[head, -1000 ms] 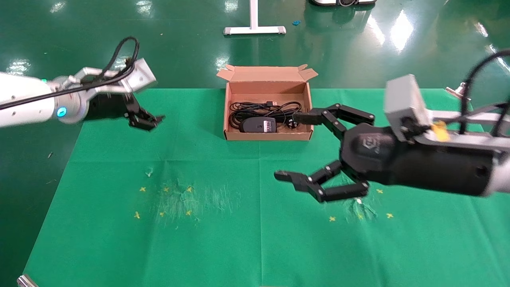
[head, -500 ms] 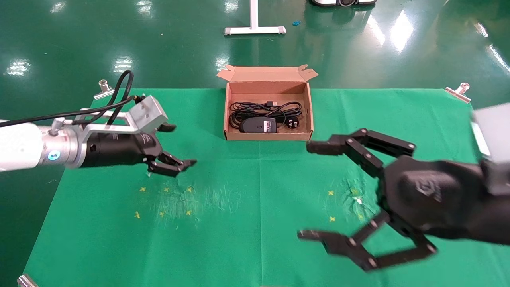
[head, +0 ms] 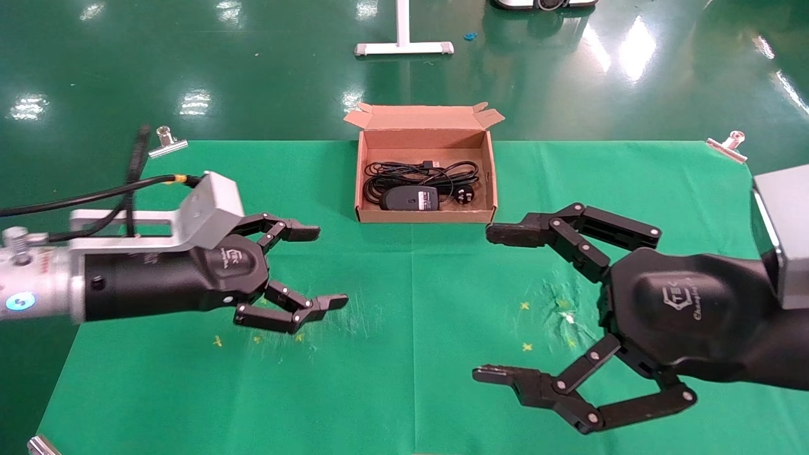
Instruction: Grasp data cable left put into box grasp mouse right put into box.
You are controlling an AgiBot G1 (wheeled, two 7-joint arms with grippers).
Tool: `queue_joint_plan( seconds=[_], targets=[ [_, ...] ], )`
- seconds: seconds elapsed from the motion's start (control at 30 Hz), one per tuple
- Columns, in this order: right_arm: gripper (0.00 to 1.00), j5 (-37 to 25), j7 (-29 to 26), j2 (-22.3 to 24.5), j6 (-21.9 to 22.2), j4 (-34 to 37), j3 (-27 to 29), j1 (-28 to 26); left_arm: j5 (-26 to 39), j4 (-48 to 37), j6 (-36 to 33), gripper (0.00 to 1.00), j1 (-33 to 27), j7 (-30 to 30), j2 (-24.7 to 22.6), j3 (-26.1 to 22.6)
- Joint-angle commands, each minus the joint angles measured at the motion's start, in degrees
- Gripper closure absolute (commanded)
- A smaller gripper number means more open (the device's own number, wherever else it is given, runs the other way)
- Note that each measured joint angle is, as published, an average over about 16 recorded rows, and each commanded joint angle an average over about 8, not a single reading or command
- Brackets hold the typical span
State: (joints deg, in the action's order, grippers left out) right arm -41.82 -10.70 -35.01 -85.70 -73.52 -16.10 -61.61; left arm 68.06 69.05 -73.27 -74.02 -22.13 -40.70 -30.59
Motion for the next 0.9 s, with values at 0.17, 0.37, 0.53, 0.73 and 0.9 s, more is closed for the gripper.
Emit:
queue_joint_plan(
  seconds=[0.17,0.37,0.53,0.73,0.9],
  targets=[
    [0.0,0.0,0.0,0.0,0.0,0.0,0.0,0.0,-9.2,1.6,-4.4,0.0,4.4,4.0,2.0,5.1],
    [0.0,0.0,0.0,0.0,0.0,0.0,-0.1,0.0,-18.5,3.2,-8.8,0.0,8.8,8.0,4.0,10.3],
    [0.0,0.1,0.0,0.0,0.0,0.0,-0.1,0.0,-25.3,4.4,-12.0,0.0,12.0,10.9,5.5,14.1],
    [0.0,0.2,0.0,0.1,0.0,0.0,0.0,0.1,-29.6,5.1,-13.8,0.0,13.9,12.3,6.3,16.3],
    [0.0,0.1,0.0,0.1,0.0,0.0,-0.1,0.0,-28.8,5.0,-13.5,0.0,13.6,12.0,6.2,15.9]
  ],
)
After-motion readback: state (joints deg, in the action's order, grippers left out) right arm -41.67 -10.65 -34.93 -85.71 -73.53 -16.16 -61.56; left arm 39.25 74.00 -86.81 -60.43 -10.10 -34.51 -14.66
